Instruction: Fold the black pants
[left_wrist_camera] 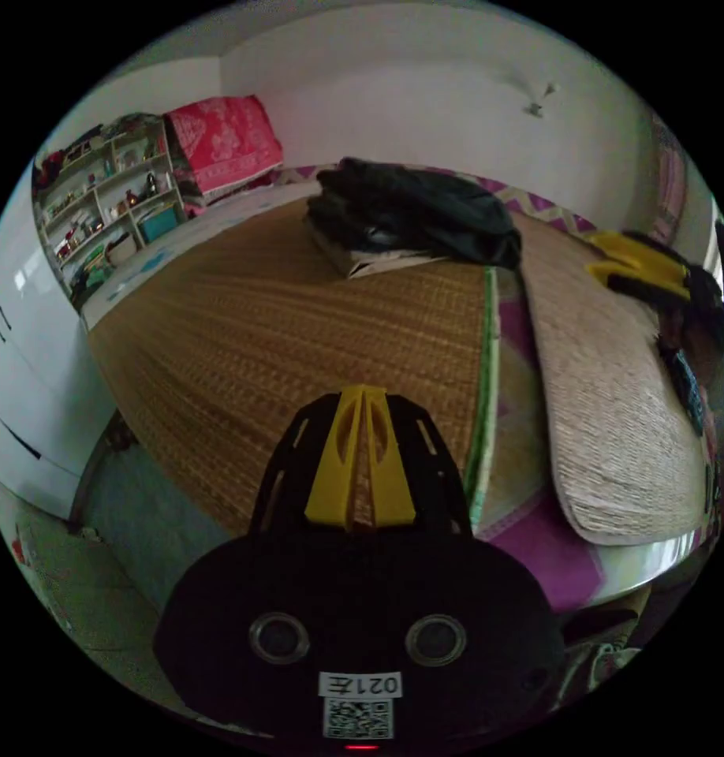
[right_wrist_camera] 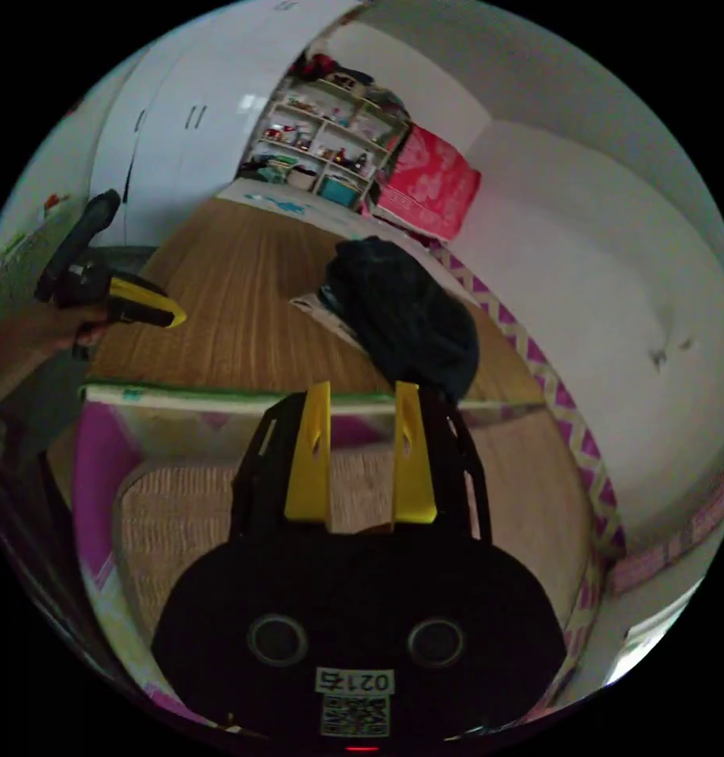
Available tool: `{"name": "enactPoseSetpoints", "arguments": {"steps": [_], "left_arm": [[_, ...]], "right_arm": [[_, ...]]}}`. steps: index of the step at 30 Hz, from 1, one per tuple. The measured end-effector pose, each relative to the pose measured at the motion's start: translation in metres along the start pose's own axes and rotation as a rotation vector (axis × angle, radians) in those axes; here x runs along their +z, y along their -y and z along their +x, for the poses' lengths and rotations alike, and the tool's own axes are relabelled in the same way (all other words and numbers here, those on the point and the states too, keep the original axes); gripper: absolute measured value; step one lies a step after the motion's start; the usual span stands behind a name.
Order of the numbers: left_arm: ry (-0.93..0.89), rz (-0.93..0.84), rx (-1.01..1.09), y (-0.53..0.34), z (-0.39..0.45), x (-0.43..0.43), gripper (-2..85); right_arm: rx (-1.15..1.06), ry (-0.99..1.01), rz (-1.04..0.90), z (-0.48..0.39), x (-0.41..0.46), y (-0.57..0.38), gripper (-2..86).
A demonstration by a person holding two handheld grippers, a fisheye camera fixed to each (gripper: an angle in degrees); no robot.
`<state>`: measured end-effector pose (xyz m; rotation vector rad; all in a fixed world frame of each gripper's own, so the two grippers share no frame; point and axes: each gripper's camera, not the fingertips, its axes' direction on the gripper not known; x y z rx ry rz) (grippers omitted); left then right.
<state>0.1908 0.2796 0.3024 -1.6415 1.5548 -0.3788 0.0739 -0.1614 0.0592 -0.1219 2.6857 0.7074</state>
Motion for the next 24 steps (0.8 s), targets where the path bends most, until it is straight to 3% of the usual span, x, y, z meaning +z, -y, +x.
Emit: {"name": "enactPoseSetpoints", "arguments": {"steps": [5,14,24], "left_arm": [[-0.024,0.053,-0.006,-0.013,-0.012,-0.002,-1.0],[0.072,0.097,0.059,-0.022,-0.005,-0.007,-1.0],[0.062,0.1,0.048,-0.022,-0.015,-0.009,-1.0]], "right_arm": [[-0.135,-0.074,-0.03,-0.028,0.077,0.099,13.2],[-0.179,-0.125,-0.063,-0.037,0.16,0.167,13.2],[-0.027,0.016,-0.065,0.012,0.137,0.173,4.7]]}}
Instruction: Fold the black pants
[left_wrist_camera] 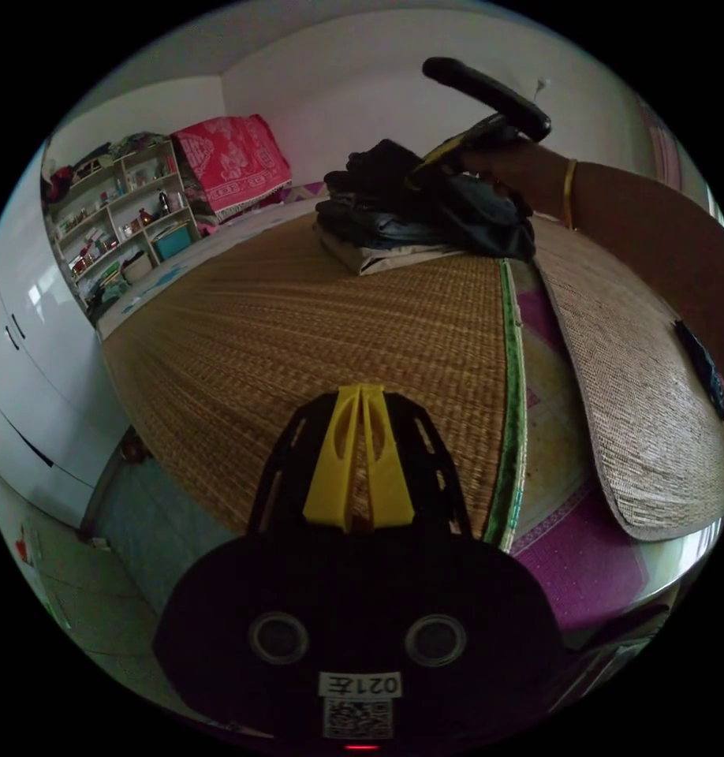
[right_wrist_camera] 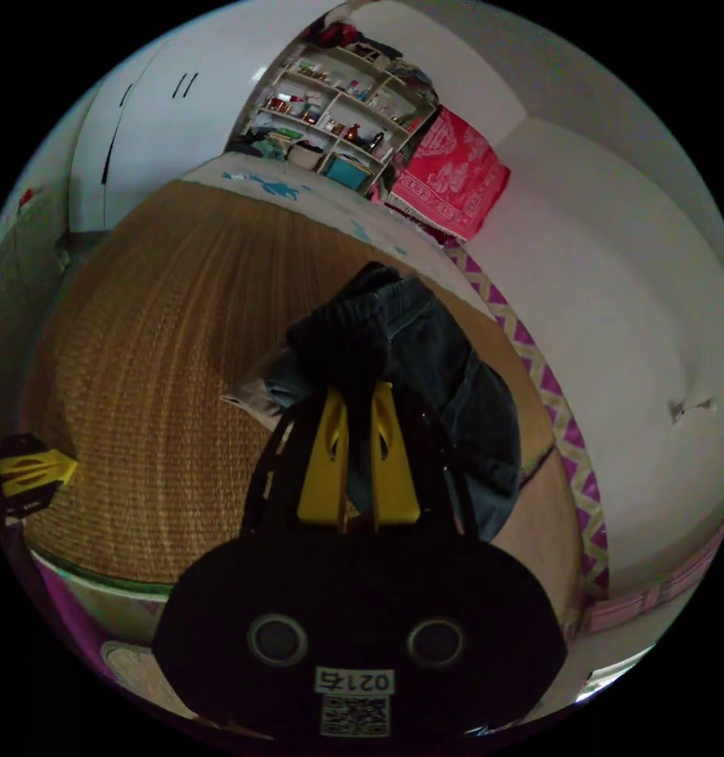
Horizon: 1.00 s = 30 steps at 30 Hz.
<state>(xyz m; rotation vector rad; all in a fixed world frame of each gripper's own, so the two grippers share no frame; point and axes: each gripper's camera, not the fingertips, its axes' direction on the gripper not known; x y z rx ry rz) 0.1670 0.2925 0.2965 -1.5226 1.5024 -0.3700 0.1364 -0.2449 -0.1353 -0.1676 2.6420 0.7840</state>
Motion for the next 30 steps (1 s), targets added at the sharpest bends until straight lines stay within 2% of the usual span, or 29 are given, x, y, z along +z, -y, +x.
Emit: {"name": "enactPoseSetpoints", "arguments": {"steps": [2,7,13,16,18,22,26,28,30], "left_arm": [[0.001,0.0,0.0,0.0,-0.001,0.001,-1.0],[0.003,-0.002,0.001,0.002,-0.004,0.003,-1.0],[-0.024,-0.003,-0.013,0.005,-0.011,0.008,-1.0],[-0.018,-0.009,0.003,0.008,-0.01,0.009,-1.0],[0.008,-0.036,0.044,0.013,0.0,0.007,-0.9],[-0.408,0.054,0.043,0.03,0.037,-0.041,-0.8],[-0.777,-0.005,0.042,0.035,0.097,-0.052,0.7],[-0.852,-0.048,0.058,0.03,0.117,-0.045,2.9],[-0.873,-0.056,0.071,0.023,0.124,-0.041,5.2]], "right_arm": [[0.105,0.081,0.03,0.042,-0.025,-0.009,4.4],[0.26,0.115,0.071,0.126,-0.087,-0.05,3.3],[0.373,0.053,0.11,0.208,-0.206,-0.144,2.4],[0.354,-0.074,0.048,0.222,-0.269,-0.19,2.1],[0.321,-0.088,-0.007,0.217,-0.296,-0.215,1.8],[0.218,0.049,-0.163,0.143,-0.301,-0.262,1.2],[0.133,0.222,-0.357,0.026,-0.243,-0.322,3.1],[0.192,0.32,-0.363,-0.001,-0.231,-0.347,3.7],[0.309,0.321,-0.279,-0.006,-0.242,-0.367,4.3]]}}
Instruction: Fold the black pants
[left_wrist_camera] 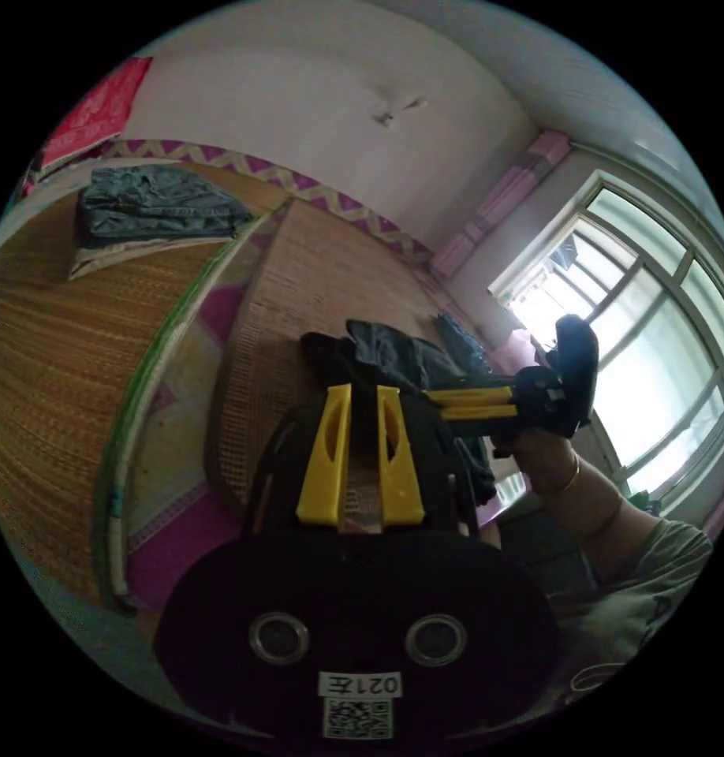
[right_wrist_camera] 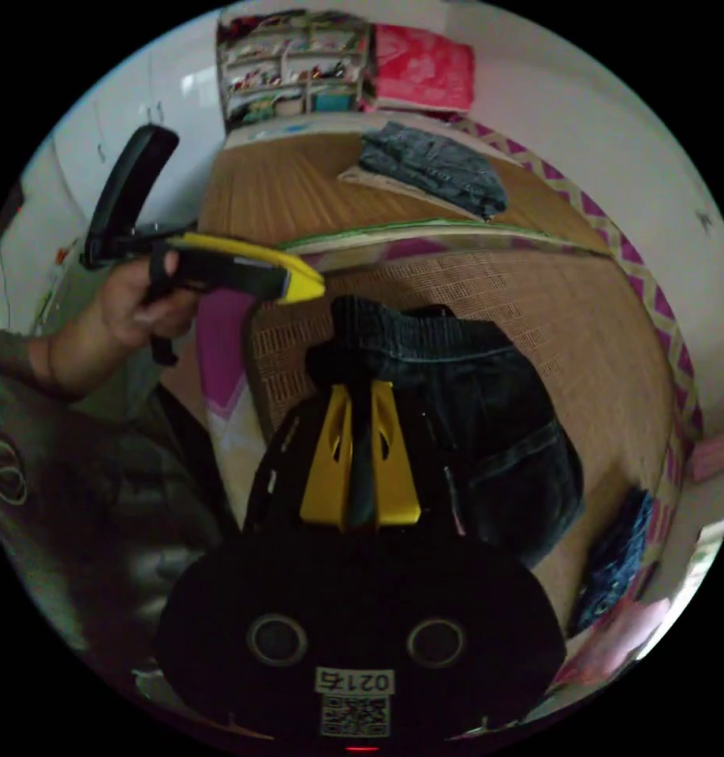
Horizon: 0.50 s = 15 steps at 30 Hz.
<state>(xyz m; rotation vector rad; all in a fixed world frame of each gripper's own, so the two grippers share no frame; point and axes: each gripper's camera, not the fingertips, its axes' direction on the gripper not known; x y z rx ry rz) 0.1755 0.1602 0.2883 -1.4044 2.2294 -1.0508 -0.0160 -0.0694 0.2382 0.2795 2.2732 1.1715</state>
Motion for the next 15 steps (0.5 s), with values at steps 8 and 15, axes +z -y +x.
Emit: {"name": "enactPoseSetpoints", "arguments": {"steps": [8,15], "left_arm": [[0.042,-0.009,-0.033,-0.012,-0.017,0.0,5.2],[0.103,-0.045,0.008,-0.019,-0.006,0.014,4.6]], "right_arm": [[0.074,0.001,0.141,-0.004,-0.025,-0.04,12.7],[0.178,0.008,0.21,0.033,-0.032,-0.063,3.8]]}}
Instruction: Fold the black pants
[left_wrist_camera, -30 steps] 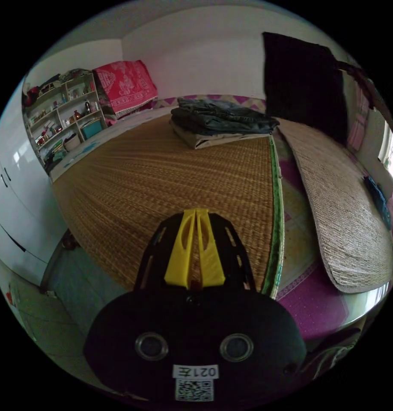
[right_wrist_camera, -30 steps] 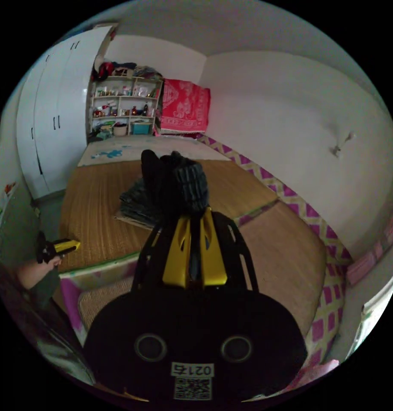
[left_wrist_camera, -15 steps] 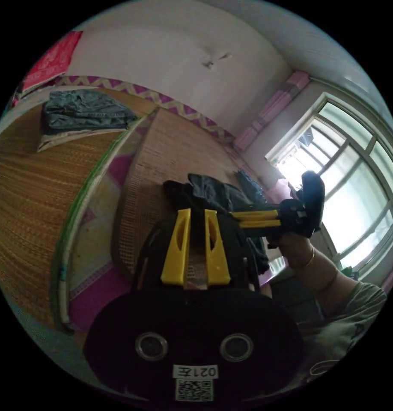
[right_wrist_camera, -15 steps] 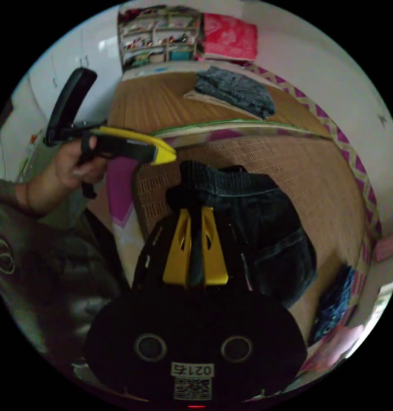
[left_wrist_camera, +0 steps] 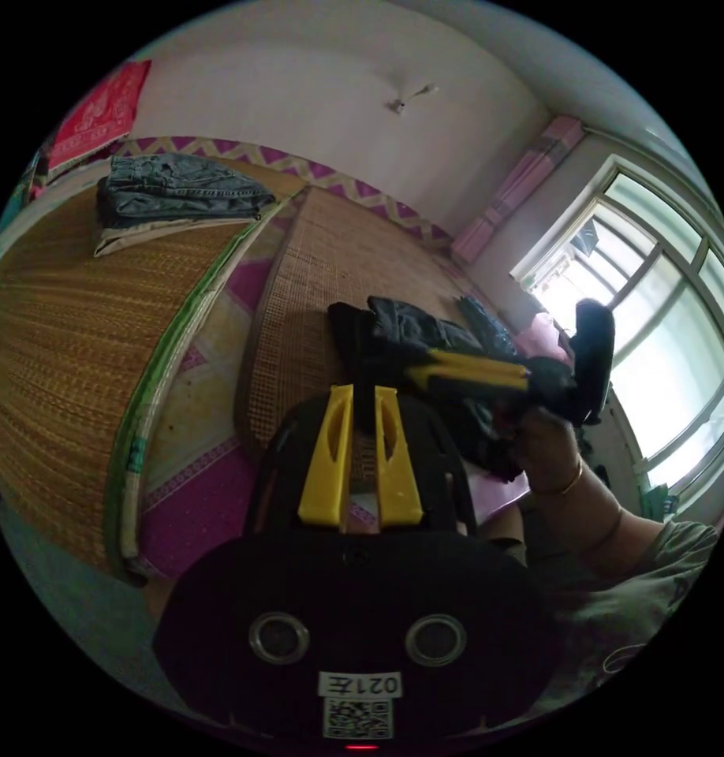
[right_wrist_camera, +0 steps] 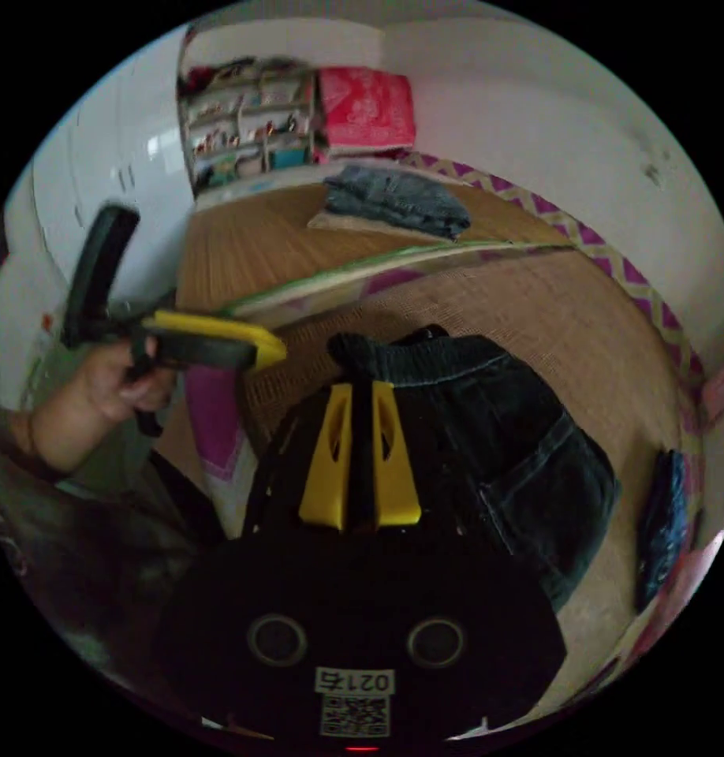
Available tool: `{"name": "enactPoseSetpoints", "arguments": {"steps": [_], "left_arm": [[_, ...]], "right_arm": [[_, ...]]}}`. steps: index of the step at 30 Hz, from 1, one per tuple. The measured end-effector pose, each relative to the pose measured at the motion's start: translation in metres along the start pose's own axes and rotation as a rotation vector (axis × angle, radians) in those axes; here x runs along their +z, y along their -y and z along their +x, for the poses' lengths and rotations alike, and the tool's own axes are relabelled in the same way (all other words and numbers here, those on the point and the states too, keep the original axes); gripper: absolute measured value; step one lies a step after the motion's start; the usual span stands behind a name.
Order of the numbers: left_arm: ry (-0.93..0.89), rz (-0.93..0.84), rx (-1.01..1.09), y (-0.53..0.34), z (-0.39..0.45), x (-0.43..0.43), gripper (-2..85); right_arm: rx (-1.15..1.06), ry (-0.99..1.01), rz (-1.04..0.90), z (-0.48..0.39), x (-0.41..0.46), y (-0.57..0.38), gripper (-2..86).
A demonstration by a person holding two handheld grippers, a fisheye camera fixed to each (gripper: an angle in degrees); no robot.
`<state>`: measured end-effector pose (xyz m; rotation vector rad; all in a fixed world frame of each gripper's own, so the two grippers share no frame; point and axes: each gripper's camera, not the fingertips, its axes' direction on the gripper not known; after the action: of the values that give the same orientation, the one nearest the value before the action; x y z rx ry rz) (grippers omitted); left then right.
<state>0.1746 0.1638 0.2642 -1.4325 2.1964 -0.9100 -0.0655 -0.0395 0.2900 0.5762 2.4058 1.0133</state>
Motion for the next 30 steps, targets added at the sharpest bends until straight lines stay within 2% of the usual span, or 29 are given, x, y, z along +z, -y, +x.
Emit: {"name": "enactPoseSetpoints", "arguments": {"steps": [4,8,13,16,19,21,23,25,30], "left_arm": [[0.004,-0.013,0.073,0.005,0.021,0.012,4.9],[-0.008,-0.025,0.164,0.019,0.059,0.041,5.2],[-0.034,-0.095,0.236,0.035,0.097,0.092,5.6],[-0.015,-0.158,0.263,0.037,0.112,0.123,5.9],[0.041,-0.223,0.291,0.032,0.119,0.145,5.9],[0.058,-0.195,0.306,0.03,0.127,0.142,5.8],[-0.016,-0.113,0.387,0.027,0.154,0.131,5.5],[-0.075,-0.104,0.467,0.025,0.182,0.134,5.4],[-0.142,-0.204,0.574,0.021,0.24,0.182,6.5]], "right_arm": [[0.229,0.057,0.29,0.085,-0.121,-0.06,1.3],[0.466,-0.06,0.513,0.171,-0.251,-0.172,0.4],[0.809,-0.25,0.563,0.244,-0.328,-0.325,0.1],[1.039,-0.202,0.511,0.284,-0.313,-0.421,0.3],[1.192,-0.061,0.352,0.31,-0.267,-0.488,1.4],[1.186,-0.025,0.42,0.302,-0.266,-0.507,2.3],[1.158,-0.135,0.481,0.279,-0.288,-0.509,3.9],[1.087,-0.24,0.515,0.259,-0.304,-0.495,4.9],[0.81,-0.151,0.389,0.24,-0.282,-0.416,6.8]]}}
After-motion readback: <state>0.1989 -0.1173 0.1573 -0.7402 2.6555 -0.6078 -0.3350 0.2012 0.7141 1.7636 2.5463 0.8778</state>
